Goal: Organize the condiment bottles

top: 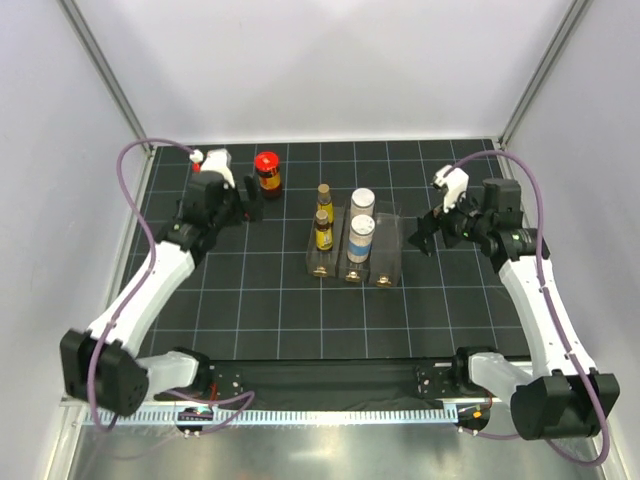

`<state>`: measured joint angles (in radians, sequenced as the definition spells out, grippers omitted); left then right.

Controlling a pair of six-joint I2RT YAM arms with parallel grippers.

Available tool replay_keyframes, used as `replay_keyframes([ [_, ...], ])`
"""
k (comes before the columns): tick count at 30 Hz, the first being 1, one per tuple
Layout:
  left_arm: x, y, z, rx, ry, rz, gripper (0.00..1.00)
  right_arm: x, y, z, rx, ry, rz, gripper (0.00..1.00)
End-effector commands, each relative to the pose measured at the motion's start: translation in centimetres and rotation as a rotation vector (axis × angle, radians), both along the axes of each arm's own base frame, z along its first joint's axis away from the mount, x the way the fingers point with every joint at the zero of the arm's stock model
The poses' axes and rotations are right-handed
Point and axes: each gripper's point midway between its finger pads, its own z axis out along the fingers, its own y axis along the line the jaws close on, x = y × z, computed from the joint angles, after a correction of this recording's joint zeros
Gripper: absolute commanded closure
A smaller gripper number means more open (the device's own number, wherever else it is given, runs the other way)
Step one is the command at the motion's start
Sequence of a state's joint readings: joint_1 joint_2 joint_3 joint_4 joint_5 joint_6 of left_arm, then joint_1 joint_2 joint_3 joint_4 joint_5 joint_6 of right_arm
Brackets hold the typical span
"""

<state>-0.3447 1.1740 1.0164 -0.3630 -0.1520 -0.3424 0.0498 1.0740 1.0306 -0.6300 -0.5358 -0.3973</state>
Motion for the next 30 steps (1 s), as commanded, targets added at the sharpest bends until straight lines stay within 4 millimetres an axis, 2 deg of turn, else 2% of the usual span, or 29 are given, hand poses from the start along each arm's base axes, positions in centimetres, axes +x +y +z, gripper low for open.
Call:
replay_keyframes([
  [1, 3.9, -1.8, 1.6, -0.22, -0.005, -0.008, 0.0, 0.4, -0.4, 3.2, 0.103, -0.109, -0.014, 0.0],
  [2, 4.9, -1.7, 1.9, -0.244, -0.009, 0.002, 0.0, 0.1, -0.3, 3.2, 0.123, -0.103, -0.002, 0.0],
  [6, 9.3, -2.1, -0.5, -0.243, 0.059, 0.019, 0.0, -0.4, -0.4, 3.2, 0.133, -0.113, 0.006, 0.0],
  [7, 11.0, -2.5, -1.2, -0.239, 0.077, 0.02, 0.0, -0.5, -0.4, 3.1, 0.133, -0.114, 0.007, 0.0],
  [14, 17.0, -2.4, -4.5, -0.158, 0.167, 0.066, 0.0, -0.8, -0.3, 3.3, 0.137, -0.127, 0.016, 0.0],
  [20, 20.0, -1.8, -6.3, -0.065, 0.208, 0.091, 0.0, -0.9, -0.3, 3.3, 0.136, -0.129, 0.018, 0.0],
  [23, 20.4, -1.5, -7.8, -0.033, 0.246, 0.09, 0.0, -0.7, -0.4, 3.3, 0.136, -0.128, 0.013, 0.0],
  [24, 20.8, -1.6, -7.4, -0.033, 0.239, 0.09, 0.0, -0.7, -0.4, 3.2, 0.136, -0.125, 0.013, 0.0],
  [30, 21.5, -2.2, -8.7, -0.029, 0.274, 0.068, 0.0, -0.6, -0.3, 2.9, 0.139, -0.116, 0.012, 0.0],
])
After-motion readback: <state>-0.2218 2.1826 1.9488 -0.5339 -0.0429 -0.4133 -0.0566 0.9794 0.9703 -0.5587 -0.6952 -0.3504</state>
